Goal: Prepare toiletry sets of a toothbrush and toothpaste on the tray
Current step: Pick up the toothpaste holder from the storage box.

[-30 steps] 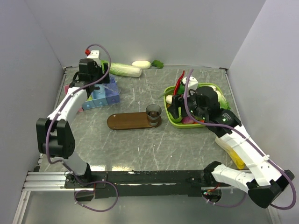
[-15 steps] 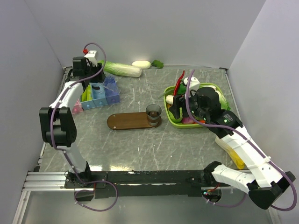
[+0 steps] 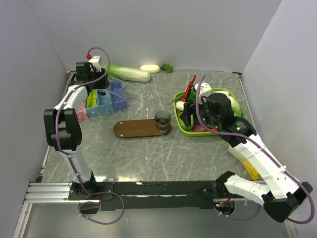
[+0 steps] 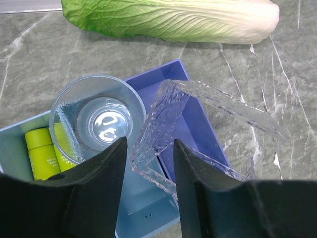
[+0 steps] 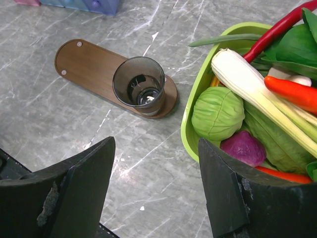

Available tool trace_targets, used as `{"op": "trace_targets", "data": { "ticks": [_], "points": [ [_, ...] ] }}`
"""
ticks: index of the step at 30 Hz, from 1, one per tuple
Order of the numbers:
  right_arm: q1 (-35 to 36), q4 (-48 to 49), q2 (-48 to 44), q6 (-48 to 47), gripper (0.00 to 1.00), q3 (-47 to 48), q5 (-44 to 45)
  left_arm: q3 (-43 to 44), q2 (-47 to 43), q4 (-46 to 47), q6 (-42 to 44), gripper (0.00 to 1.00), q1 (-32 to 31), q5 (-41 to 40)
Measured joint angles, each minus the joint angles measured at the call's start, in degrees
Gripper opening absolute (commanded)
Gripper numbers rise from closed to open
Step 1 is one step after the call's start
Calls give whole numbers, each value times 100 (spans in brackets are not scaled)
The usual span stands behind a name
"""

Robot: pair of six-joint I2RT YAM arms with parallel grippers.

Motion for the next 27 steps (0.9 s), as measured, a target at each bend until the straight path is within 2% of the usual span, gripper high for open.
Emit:
{"op": "trace_targets", "data": {
  "ticks": [27],
  "points": [
    [-4, 2, -4, 90, 75, -190, 26, 164, 306, 66, -140, 28, -26, -105]
  ]
}}
